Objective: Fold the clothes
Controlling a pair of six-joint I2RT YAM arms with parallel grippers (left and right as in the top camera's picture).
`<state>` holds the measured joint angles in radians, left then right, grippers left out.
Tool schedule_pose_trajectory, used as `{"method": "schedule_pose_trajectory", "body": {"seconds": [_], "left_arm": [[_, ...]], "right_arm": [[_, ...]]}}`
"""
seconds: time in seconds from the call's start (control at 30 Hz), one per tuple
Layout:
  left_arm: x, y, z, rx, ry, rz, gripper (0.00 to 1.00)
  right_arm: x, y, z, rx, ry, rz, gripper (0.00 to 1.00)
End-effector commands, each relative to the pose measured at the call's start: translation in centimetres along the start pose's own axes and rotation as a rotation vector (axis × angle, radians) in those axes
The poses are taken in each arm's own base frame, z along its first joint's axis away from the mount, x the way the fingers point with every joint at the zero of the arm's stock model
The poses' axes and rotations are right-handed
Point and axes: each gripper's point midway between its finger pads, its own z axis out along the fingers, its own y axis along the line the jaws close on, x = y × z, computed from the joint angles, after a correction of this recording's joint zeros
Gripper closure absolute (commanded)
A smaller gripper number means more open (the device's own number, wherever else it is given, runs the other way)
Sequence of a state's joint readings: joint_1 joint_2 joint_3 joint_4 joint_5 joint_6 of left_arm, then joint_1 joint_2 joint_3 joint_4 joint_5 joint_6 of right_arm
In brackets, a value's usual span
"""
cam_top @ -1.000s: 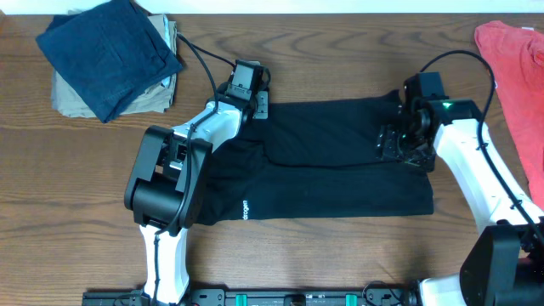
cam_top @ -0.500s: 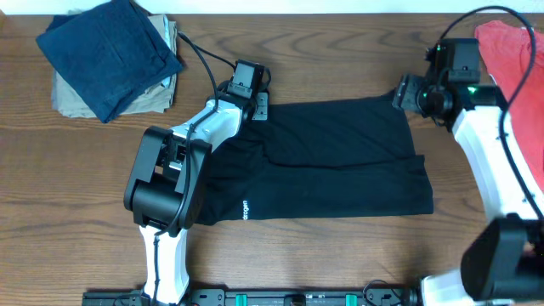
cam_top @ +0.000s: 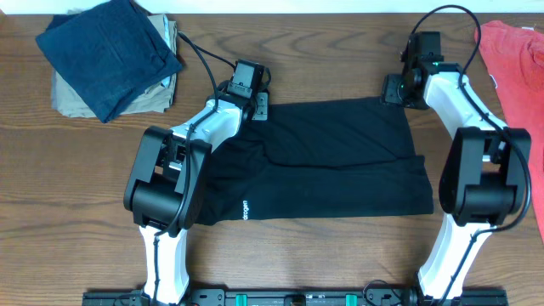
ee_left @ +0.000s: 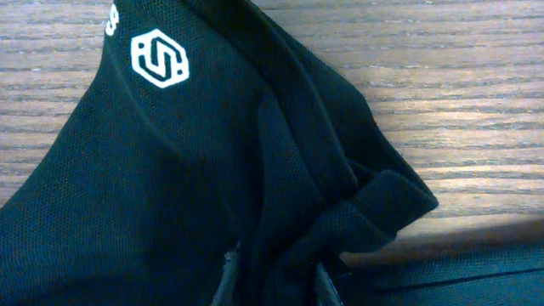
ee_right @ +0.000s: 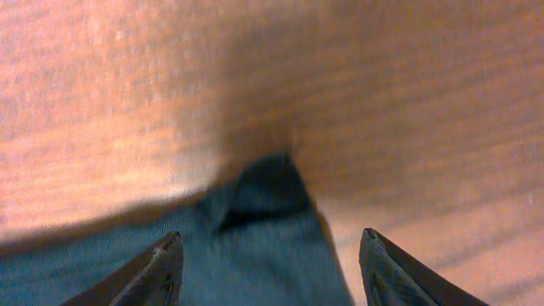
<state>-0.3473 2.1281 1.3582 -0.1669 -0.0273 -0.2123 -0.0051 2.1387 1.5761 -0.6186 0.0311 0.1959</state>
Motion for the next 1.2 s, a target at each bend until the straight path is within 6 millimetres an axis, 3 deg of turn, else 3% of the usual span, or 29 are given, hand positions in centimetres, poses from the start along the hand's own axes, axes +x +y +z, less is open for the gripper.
{"method": "schedule_pose_trajectory", "body": {"seconds": [0.0, 0.17, 0.4, 0.57, 0.67, 0.73, 0.8, 1.03, 1.17], "left_arm": [[3.3, 0.6, 1.3, -0.01, 0.098, -0.003, 0.74], [3.3, 0.6, 1.3, -0.01, 0.097, -0.003, 0.74], [3.3, 0.6, 1.3, -0.01, 0.097, -0.004, 0.73], [3.3, 0.6, 1.4, -0.01, 0.097, -0.004, 0.73], [3.3, 0.6, 1.3, -0.009, 0.098, -0.003, 0.75], [3.3, 0.6, 1.2, -0.009, 0.099, -0.003, 0.81], [3.1, 0.4, 0.5, 0.0, 0.101, -0.004, 0.91], [0.3, -0.1, -6.3, 0.033, 0.053, -0.008, 0.91], [0.0, -0.2, -9.9, 0.049, 0.054, -0.009, 0.91]], "right_arm": [[-0.2, 0.2, 1.1, 0.013, 0.006, -0.02, 0.37], [1.2, 0.3, 2.8, 0.02, 0.055, -0.024, 0.47], [1.7, 1.1, 3.3, 0.003, 0.071, -0.027, 0.68], [2.1, 1.0, 3.2, 0.008, 0.085, 0.0, 0.99], [2.6, 0.9, 3.1, 0.013, 0.105, 0.01, 0.99], [2.9, 0.5, 2.9, 0.037, 0.121, 0.04, 0.99], [2.9, -0.2, 2.3, 0.078, 0.131, 0.066, 0.99], [2.1, -1.6, -1.7, 0.168, 0.141, 0.12, 0.99], [1.9, -1.7, -4.5, 0.17, 0.128, 0.186, 0.99]]}}
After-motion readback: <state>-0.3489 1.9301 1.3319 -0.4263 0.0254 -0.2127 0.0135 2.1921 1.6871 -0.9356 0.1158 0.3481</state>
